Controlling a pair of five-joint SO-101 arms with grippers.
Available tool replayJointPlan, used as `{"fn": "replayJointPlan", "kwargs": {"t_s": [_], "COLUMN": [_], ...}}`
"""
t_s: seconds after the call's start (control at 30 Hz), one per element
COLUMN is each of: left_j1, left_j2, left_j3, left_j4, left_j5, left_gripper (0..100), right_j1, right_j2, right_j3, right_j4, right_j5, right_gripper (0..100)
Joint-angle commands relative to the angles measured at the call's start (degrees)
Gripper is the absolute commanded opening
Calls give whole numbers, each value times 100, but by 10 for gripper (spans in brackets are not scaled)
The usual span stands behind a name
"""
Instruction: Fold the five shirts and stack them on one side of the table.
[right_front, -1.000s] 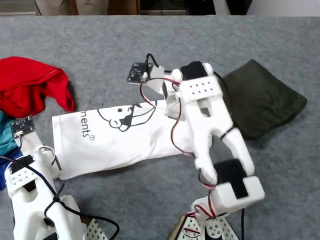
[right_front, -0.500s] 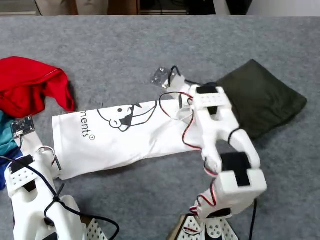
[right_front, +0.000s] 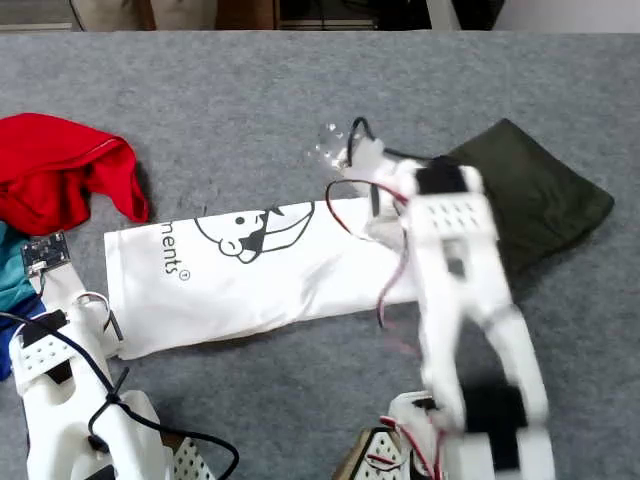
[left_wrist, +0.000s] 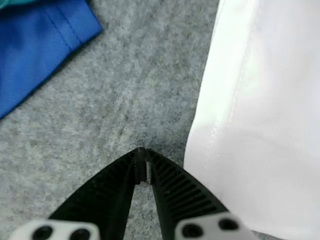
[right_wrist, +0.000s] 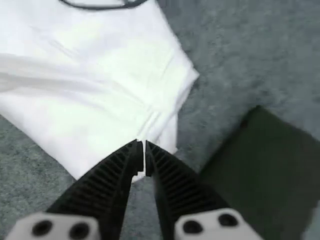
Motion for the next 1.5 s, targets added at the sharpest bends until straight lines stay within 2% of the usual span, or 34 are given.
{"fn": "replayJointPlan", "kwargs": {"t_s": [0.0, 0.1, 0.23, 0.37, 0.43, 0.63, 0.8, 1.03, 1.47], "left_j1": [62, 26, 53, 70, 167, 352, 571, 633, 396], "left_j2": [-110, -110, -84, -40, 22, 1051, 2387, 3776, 4646], "left_j3": [-404, -932, -1785, -2303, -2400, -2734, -3631, -4475, -4536], "left_j4": [202, 809, 1574, 1723, 1758, 1767, 1864, 2163, 1749], "left_j5": [-44, -44, -18, -9, -9, 413, 800, 809, 791], "left_gripper": [19, 38, 138, 178, 188, 218, 218, 214, 213], "right_j1": [145, 286, 479, 479, 470, 409, 207, 119, -66], "right_j2": [-1710, -1947, -1604, -910, -637, -119, 637, 936, 1684], "right_j3": [-4, 48, 391, 1314, 1534, 1411, 1516, 1402, 1147], "right_j4": [-132, -545, -1424, -3007, -3402, -3455, -4149, -4176, -4299], "right_j5": [-53, -105, -738, -1073, -1055, -1064, -1319, -1160, -1134], "right_gripper": [33, 33, 33, 33, 33, 33, 33, 33, 33]}}
